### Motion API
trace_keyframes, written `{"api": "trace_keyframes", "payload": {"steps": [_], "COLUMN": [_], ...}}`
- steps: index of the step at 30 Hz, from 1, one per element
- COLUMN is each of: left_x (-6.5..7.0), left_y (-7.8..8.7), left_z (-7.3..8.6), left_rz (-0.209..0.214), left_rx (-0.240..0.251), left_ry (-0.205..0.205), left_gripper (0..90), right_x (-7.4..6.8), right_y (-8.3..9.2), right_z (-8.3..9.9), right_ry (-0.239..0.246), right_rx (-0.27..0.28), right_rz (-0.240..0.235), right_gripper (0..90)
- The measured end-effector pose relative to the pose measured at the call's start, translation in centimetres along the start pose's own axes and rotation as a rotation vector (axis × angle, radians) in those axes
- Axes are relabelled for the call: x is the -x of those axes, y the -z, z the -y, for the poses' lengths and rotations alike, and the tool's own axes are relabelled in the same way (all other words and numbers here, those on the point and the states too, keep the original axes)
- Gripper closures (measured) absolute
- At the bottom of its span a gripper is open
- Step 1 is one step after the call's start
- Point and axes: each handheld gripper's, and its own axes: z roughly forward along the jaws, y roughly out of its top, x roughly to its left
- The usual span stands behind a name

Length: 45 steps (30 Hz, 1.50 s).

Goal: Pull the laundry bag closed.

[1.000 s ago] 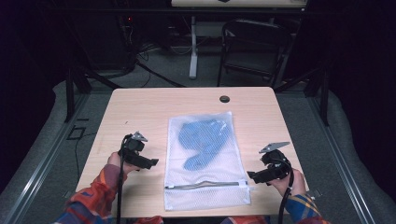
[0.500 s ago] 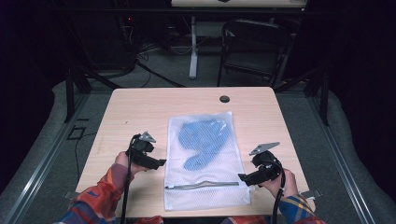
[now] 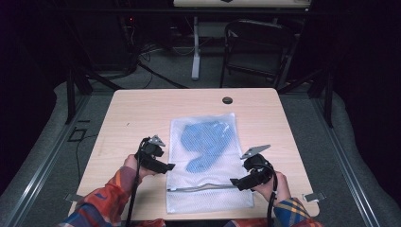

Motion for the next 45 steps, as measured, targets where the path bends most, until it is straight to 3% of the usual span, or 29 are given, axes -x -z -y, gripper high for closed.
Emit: {"api": "trace_keyframes", "payload": {"steps": [7, 24, 27, 33, 35, 45], "left_x": [0.2, 0.2, 0.6, 0.6, 0.4, 0.4], "left_y": [-0.4, -0.5, -0.8, -0.8, -0.9, -1.0], "left_z": [0.0, 0.3, 0.5, 0.5, 0.6, 0.7], "left_rz": [0.031, 0.071, 0.082, 0.104, 0.121, 0.161], "left_rx": [-0.007, -0.03, -0.058, -0.055, -0.051, -0.054], "left_ry": [-0.004, -0.012, -0.027, -0.029, -0.017, -0.027], "left_gripper": [26.4, 32.4, 36.4, 42.4, 44.7, 54.1], "right_x": [-1.9, -4.7, -5.3, -6.0, -6.4, -7.7], "right_y": [-1.2, -3.5, -4.0, -4.7, -5.1, -6.4], "right_z": [-1.2, -3.3, -3.7, -4.2, -4.4, -5.0], "right_ry": [0.045, 0.115, 0.136, 0.146, 0.16, 0.205], "right_rx": [-0.008, -0.03, -0.041, -0.048, -0.051, -0.075], "right_rz": [-0.036, -0.092, -0.103, -0.11, -0.12, -0.147], "right_gripper": [14.8, 17.6, 19.8, 22.0, 25.2, 36.3]}}
